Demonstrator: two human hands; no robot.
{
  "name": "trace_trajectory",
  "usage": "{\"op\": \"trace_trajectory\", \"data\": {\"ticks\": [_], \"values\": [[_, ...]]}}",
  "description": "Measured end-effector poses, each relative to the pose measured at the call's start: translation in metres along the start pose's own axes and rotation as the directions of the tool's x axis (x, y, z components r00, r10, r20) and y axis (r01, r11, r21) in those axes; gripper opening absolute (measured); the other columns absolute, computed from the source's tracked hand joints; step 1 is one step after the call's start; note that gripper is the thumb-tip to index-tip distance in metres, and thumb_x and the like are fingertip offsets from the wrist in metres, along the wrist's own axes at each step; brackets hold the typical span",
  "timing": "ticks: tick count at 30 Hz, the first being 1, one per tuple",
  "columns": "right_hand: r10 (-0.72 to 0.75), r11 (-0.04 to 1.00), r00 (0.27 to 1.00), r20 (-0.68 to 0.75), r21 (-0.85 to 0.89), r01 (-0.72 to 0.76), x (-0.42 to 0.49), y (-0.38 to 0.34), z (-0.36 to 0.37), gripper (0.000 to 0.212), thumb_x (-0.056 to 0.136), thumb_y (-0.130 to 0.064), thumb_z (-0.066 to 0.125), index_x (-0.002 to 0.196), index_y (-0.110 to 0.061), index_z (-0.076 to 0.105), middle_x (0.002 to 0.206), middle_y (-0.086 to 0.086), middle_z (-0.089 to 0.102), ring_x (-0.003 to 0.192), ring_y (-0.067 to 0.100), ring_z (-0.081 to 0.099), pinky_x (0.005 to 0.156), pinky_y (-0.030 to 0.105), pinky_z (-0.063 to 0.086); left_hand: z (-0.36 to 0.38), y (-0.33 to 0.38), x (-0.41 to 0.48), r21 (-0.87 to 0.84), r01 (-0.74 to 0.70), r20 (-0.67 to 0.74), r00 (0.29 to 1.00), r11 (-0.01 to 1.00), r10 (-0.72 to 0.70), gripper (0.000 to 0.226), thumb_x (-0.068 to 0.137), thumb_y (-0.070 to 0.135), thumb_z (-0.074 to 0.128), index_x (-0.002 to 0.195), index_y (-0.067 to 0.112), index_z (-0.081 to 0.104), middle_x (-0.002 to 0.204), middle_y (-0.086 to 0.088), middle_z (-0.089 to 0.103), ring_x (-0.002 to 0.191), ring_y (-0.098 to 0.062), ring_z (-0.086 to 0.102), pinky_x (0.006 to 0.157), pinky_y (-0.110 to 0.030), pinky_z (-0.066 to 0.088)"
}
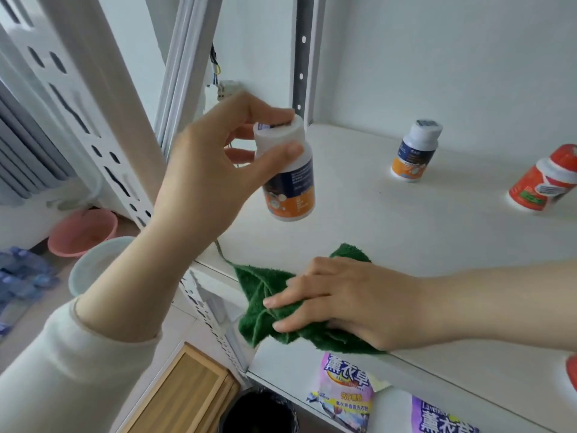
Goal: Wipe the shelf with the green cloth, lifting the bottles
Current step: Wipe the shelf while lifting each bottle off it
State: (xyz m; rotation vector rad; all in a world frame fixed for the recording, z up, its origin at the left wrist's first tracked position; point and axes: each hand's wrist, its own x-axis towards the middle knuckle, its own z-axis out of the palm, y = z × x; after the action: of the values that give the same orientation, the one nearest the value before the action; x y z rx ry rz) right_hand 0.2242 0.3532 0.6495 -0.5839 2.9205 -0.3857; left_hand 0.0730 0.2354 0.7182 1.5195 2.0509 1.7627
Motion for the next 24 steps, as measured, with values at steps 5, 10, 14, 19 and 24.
{"op": "trace_trajectory", "data": {"ticks": [5, 10, 14, 19, 24], "values": [[0.208, 0.962, 0.978, -0.026, -0.178, -0.209, -0.062, 0.007, 0.0, 0.05, 0.084, -0.025, 0.038, 0.134, -0.028, 0.038, 0.145, -0.005, 0.041, 0.118, 0.011, 0.04, 0.094, 0.028, 0.046, 0.026, 0.0, 0.001, 0.003, -0.001, 0.086, 0.996, 1.0, 0.001, 0.022, 0.077, 0.025, 0.07, 0.083, 0.041, 0.057, 0.099, 0.022, 0.064, 0.09, 0.002, 0.061, 0.074, -0.008, 0.049], [0.626, 0.778, 0.773, 0.104, -0.156, -0.609, -0.114, 0.043, -0.017, 0.063, 0.096, -0.03, 0.031, 0.132, -0.039, -0.019, 0.141, -0.024, -0.024, 0.143, 0.008, -0.004, 0.118, 0.03, 0.011, 0.058, -0.002, -0.003, -0.032, 0.008, 0.205, 0.979, 0.999, -0.002, 0.023, 0.075, 0.022, 0.07, 0.085, 0.039, 0.058, 0.1, 0.015, 0.065, 0.085, 0.001, 0.059, 0.071, -0.004, 0.045], [0.576, 0.817, 0.787, 0.22, -0.139, -0.559, -0.124, 0.037, -0.019, 0.066, 0.095, -0.032, 0.034, 0.139, -0.039, -0.014, 0.14, -0.024, -0.03, 0.141, 0.006, -0.015, 0.114, 0.022, -0.002, 0.078, -0.005, -0.011, -0.038, -0.036, 0.279, 0.959, 0.999, 0.045, 0.026, 0.073, 0.023, 0.073, 0.087, 0.04, 0.058, 0.102, 0.014, 0.065, 0.092, 0.001, 0.058, 0.073, -0.003, 0.044], [0.452, 0.89, 0.865, 0.216, -0.054, -0.452, -0.128, 0.049, -0.041, 0.058, 0.092, -0.032, 0.047, 0.139, -0.041, 0.013, 0.15, -0.021, 0.003, 0.134, 0.003, 0.014, 0.106, 0.005, 0.006, 0.085, -0.011, -0.016, 0.006, -0.05, 0.278, 0.96, 0.999, 0.046, 0.025, 0.066, 0.045, 0.065, 0.09, 0.046, 0.057, 0.105, 0.022, 0.062, 0.096, 0.003, 0.058, 0.076, -0.004, 0.045], [0.449, 0.886, 0.889, 0.087, 0.083, -0.456, -0.121, 0.061, -0.041, 0.052, 0.085, -0.009, 0.054, 0.13, -0.034, 0.041, 0.14, -0.01, 0.032, 0.127, 0.007, 0.027, 0.107, 0.012, 0.019, 0.089, -0.014, -0.022, 0.066, -0.034, 0.255, 0.967, 0.997, 0.016, 0.025, 0.07, 0.052, 0.064, 0.093, 0.045, 0.057, 0.107, 0.025, 0.058, 0.099, 0.003, 0.057, 0.079, -0.006, 0.046]]}}
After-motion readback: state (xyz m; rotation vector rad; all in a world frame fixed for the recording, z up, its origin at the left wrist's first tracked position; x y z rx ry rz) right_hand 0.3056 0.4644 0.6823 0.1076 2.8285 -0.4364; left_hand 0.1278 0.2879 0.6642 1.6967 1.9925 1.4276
